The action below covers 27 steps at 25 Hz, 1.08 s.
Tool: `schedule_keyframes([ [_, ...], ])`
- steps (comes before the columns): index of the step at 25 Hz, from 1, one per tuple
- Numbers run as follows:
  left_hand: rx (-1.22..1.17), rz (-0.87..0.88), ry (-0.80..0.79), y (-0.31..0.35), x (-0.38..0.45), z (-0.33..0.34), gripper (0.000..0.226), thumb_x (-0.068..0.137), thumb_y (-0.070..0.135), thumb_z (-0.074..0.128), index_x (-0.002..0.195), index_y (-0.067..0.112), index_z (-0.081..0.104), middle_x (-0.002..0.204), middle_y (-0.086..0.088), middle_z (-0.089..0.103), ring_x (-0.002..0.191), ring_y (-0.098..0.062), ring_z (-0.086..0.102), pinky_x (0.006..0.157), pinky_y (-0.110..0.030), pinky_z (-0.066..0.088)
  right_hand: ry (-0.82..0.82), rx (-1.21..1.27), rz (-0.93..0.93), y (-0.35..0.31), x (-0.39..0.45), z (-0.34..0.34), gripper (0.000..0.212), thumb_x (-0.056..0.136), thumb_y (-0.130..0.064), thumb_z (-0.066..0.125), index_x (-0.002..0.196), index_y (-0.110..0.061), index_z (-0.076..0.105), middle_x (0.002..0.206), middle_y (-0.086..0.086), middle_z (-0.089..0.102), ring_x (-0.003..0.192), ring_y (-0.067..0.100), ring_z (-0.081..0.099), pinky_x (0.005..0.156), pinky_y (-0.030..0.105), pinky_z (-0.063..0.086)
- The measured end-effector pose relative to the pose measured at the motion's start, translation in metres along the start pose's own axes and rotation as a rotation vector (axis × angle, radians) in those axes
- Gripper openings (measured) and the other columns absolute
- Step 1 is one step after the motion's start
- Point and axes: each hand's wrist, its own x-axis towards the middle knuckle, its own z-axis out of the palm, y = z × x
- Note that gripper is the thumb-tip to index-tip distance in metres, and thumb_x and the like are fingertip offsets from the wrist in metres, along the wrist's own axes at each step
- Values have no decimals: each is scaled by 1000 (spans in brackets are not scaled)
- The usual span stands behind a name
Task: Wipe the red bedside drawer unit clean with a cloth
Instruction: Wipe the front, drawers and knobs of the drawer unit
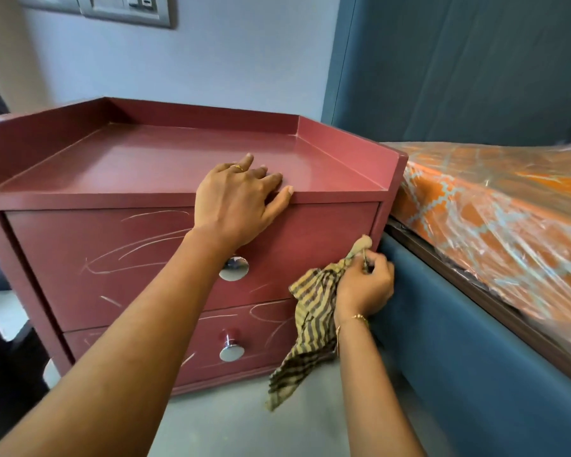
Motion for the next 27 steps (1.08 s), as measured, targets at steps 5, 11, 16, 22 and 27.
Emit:
schedule_keyframes([
  [5,-1,4,-44,0,0,0,53,91,45,30,84,15,74,85,-8,73,81,-29,70,66,-34,52,22,28,-7,12,-5,3,5,82,-5,63,85,-2,66,96,13,65,83,28,60,62,23,35],
  [11,-3,64,2,-5,-3,1,53,93,45,29,91,13,71,91,-10,72,83,-31,69,68,-36,53,-77,4,116,34,-13,-4,2,82,-7,64,83,-5,66,95,13,66,86,30,60,66,24,35],
  [16,57,426,123,-7,-20,0,50,93,41,38,124,5,57,137,-14,51,131,-31,42,107,-51,25,-34,46,-83,0,-35,4,1,80,-4,64,81,-4,64,89,14,64,77,29,61,62,22,37],
  [22,216,616,-75,-27,-75,15,58,91,33,37,142,6,31,153,-8,19,144,-24,0,114,-54,-3,-345,2,-458,26,-103,1,7,83,-7,57,75,-7,56,81,9,56,69,27,56,59,32,43],
  [27,285,575,-85,-24,-81,17,59,89,30,34,142,5,28,153,-9,16,143,-27,2,114,-53,-6,-28,-22,-72,13,-52,7,5,79,-1,62,77,-5,62,87,15,60,74,31,57,56,28,36],
])
